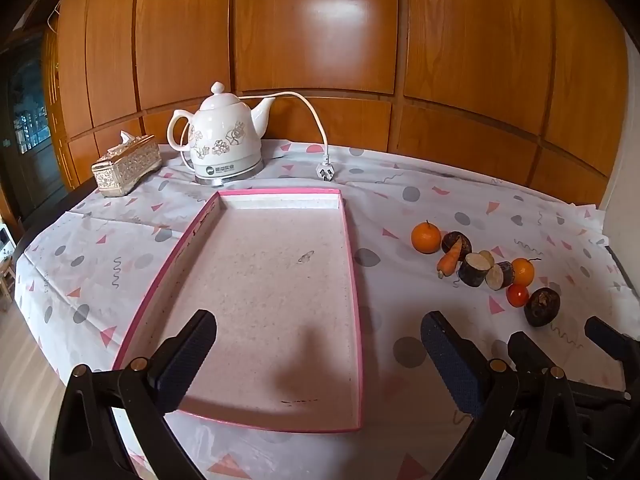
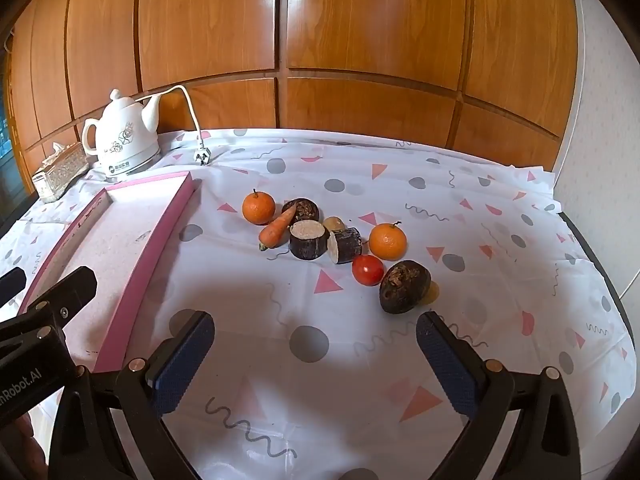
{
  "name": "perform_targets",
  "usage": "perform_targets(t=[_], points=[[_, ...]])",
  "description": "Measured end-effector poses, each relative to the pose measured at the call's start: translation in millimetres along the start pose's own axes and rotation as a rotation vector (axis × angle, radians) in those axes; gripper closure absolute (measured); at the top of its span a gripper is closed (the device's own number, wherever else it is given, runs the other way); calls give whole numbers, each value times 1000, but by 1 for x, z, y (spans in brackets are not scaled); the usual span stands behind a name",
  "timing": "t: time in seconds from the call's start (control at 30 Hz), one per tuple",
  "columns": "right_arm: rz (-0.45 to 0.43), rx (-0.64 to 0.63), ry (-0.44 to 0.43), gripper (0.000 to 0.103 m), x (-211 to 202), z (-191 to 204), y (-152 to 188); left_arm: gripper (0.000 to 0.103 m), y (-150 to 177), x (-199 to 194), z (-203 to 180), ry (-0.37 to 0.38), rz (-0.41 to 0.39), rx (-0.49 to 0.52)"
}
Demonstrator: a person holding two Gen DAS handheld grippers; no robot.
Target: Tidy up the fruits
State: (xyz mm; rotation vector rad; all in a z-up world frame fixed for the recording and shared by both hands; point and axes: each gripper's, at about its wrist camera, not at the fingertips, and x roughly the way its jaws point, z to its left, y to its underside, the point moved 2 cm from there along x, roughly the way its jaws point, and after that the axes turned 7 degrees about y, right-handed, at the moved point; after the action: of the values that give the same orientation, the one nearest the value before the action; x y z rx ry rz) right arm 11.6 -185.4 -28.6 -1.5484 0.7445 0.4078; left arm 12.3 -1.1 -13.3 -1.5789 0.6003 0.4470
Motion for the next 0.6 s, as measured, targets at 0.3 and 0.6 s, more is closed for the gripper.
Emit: perform_targets(t=[0.3, 0.6], points=[[-2, -4, 6, 0, -1, 0, -1, 1, -2, -1, 0, 7, 4, -8], [-9, -4, 5, 0, -3, 0, -1, 1, -2, 0, 0, 10, 5, -11]])
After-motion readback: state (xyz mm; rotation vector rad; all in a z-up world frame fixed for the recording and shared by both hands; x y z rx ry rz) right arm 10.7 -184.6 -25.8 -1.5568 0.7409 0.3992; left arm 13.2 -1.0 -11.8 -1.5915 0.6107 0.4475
